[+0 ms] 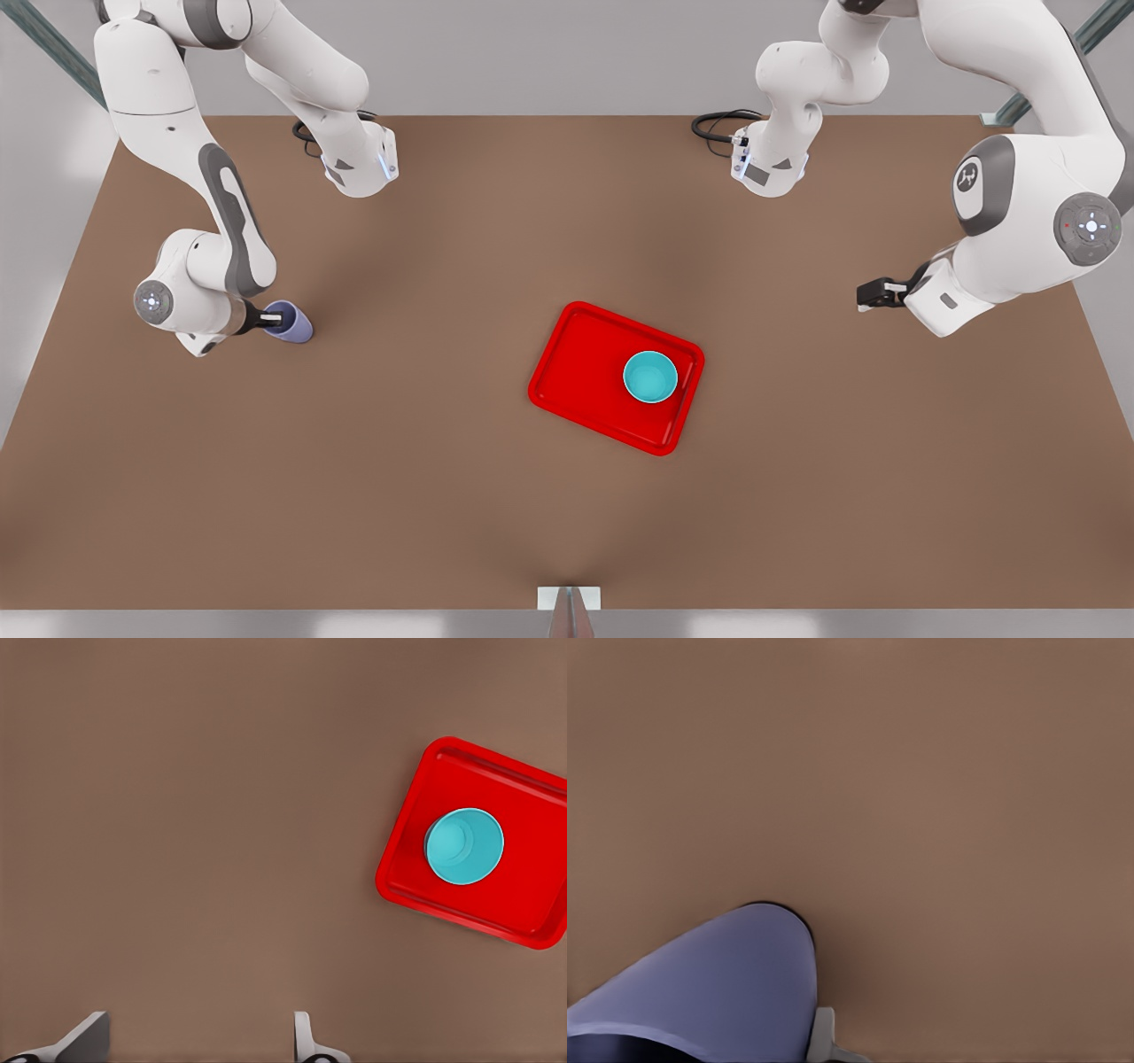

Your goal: Place the bowl on the tray with the left arm and the cup on the tray with the right arm

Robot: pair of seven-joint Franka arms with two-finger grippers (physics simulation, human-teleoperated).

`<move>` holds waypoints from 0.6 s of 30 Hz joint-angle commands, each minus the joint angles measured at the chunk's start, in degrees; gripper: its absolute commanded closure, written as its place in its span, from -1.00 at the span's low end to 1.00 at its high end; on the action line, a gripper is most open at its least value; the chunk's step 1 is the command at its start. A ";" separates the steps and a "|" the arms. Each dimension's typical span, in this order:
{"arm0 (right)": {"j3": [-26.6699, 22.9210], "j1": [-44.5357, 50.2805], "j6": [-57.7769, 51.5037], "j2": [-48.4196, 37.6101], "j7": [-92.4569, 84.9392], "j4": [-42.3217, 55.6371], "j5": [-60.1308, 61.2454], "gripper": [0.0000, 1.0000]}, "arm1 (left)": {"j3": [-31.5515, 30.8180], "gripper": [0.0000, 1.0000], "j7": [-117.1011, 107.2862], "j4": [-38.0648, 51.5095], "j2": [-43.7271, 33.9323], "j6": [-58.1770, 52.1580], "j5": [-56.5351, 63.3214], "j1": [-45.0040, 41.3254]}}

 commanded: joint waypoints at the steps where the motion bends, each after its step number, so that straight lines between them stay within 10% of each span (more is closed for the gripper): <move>1: 0.01 0.02 0.00 0.00 0.05 0.06 -0.15 0.57 | 0.00 -1.00 0.00 0.00 0.00 0.00 0.01 -0.02; 18: 1.77 9.07 -13.45 -1.85 5.24 12.54 5.03 0.57 | 0.00 -1.00 -0.09 0.00 0.08 -0.53 0.01 -0.02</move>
